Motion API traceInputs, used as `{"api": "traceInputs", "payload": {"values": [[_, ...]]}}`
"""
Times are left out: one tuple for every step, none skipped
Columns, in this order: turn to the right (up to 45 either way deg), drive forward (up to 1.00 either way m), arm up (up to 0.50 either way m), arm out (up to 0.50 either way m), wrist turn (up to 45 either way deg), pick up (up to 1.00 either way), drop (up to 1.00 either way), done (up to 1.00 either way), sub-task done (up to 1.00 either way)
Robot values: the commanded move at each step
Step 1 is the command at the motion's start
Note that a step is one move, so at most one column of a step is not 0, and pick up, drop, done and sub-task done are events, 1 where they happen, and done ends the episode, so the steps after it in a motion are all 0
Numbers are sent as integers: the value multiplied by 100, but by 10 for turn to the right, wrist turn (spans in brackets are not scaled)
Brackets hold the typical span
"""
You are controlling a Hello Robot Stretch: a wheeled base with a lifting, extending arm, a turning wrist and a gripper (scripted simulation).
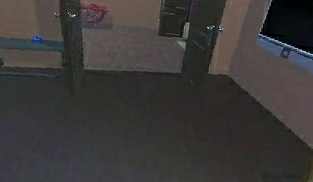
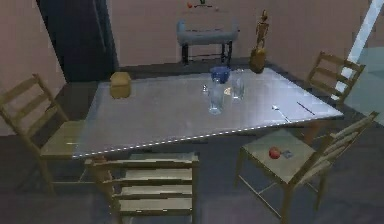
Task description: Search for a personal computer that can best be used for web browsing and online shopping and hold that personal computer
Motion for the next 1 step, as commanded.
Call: {"api": "traceInputs", "payload": {"values": [[-60, 0, 0, 0, 0, 0, 0, 0, 0]]}}
